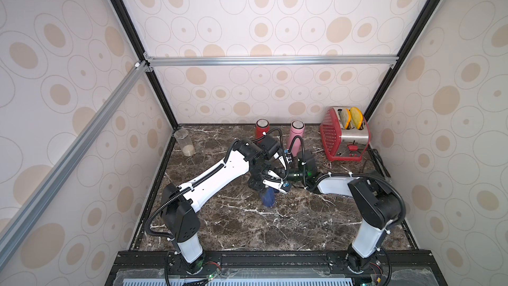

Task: Wipe the surface of the thermos
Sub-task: Wipe the dirt from the surface of the thermos.

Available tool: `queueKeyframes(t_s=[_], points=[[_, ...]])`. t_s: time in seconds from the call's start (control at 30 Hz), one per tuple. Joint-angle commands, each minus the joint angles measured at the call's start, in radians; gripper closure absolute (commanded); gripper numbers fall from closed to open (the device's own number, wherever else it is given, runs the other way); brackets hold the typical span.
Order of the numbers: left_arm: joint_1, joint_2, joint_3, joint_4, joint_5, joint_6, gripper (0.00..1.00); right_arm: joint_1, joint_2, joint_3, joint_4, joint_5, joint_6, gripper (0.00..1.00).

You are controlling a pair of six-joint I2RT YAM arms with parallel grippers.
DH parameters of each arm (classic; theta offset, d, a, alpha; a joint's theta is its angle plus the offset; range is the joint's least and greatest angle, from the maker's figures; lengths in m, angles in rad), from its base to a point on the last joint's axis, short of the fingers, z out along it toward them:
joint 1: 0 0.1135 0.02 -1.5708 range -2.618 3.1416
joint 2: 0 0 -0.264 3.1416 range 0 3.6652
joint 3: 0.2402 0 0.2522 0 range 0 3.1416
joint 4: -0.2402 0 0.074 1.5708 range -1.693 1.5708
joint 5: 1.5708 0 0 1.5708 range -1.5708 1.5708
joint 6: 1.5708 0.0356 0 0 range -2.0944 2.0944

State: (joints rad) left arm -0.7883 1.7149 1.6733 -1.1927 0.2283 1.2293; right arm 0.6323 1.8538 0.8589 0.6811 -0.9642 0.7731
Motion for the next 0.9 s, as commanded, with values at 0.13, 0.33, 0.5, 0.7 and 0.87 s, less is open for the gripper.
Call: queueKeyframes(t_s=[0.13,0.33,0.5,0.7,0.87], points=[[-0.006,0.010,-0.035,0.107,-0.054,0.059,1.00,0.017,0.174,0.009,0.031,-0.109,0.002,1.00],[-0.006,0.006,-0.043,0.108,-0.069,0.058,1.00,0.012,0.086,0.076,-0.095,-0.156,-0.023,1.00],[-0.005,0.007,-0.033,0.092,-0.066,0.043,1.00,0.012,-0.084,0.088,-0.214,-0.137,-0.041,1.00],[-0.006,0.017,-0.016,0.067,-0.066,0.008,1.00,0.016,-0.100,-0.006,-0.216,-0.064,-0.045,1.00],[-0.005,0.032,0.013,0.036,-0.044,-0.062,1.00,0.027,0.029,-0.108,-0.093,0.003,-0.017,1.00]])
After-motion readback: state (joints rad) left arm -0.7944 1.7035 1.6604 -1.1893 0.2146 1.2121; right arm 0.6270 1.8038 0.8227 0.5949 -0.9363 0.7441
